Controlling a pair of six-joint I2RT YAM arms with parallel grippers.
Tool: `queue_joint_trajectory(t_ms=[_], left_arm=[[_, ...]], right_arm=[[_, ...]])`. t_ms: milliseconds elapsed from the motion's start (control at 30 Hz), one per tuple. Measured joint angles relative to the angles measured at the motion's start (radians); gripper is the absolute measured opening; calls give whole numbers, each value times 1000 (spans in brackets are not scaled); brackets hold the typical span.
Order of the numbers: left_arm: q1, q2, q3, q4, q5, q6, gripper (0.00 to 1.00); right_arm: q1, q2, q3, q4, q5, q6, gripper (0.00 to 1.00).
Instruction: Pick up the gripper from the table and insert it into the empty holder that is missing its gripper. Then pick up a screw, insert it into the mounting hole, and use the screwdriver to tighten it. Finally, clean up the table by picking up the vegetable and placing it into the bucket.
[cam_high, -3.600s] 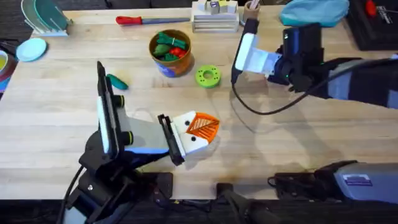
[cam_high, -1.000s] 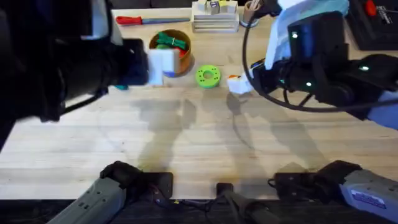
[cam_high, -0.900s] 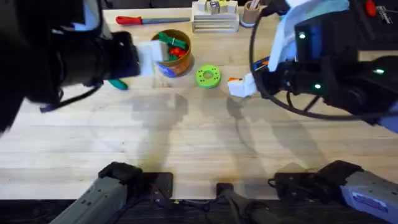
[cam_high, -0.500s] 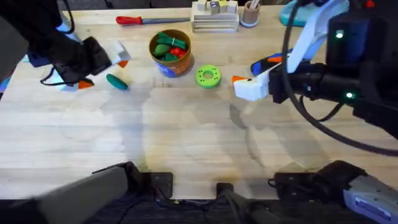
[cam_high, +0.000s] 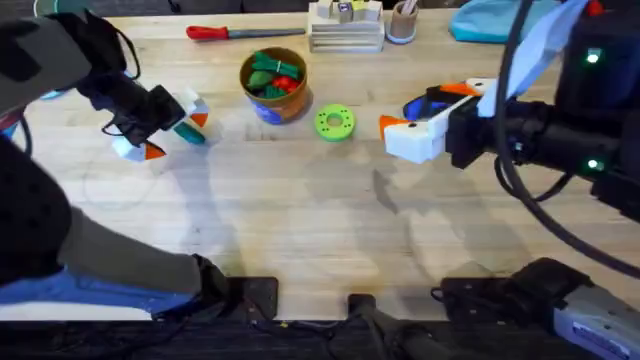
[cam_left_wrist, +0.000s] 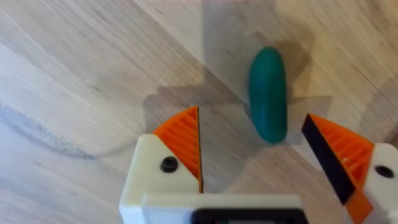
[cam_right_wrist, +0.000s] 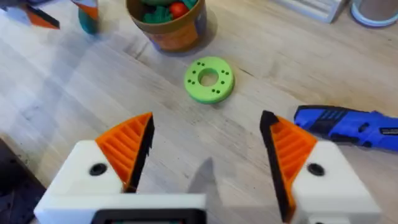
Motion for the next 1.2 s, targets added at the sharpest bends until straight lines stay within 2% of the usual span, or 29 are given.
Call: queue_joint_trajectory(t_ms=[233, 300, 333, 433, 467, 667, 800, 933, 1033, 1200], left_arm=[[3, 72, 2, 77, -11, -14, 839], [4, 74, 2, 85, -8, -19, 681], [4, 75, 2, 86, -5, -22, 553], [3, 76, 7, 79, 0, -23, 85], [3, 76, 12, 74, 0, -23, 35], [-2, 66, 18, -11, 7, -33, 28], [-38, -5, 18, -55, 9, -41, 28], [-125, -147, 19, -50, 18, -45, 28], [-210, -250, 21, -6, 21, -47, 28], [-336, -321, 33, 88, 25, -99, 28]], right_arm=[[0, -39, 0, -1, 0, 52, 992], [0, -45, 0, -8, 0, 65, 992], [0, -46, 0, -10, 0, 68, 992], [0, -46, 0, -18, 0, 82, 992], [0, -46, 0, -18, 0, 86, 992], [0, -46, 0, -18, 0, 98, 992], [0, -46, 0, -18, 0, 101, 990], [0, -46, 0, -18, 0, 101, 991], [0, -46, 0, -18, 0, 101, 992], [0, -46, 0, -18, 0, 101, 991]])
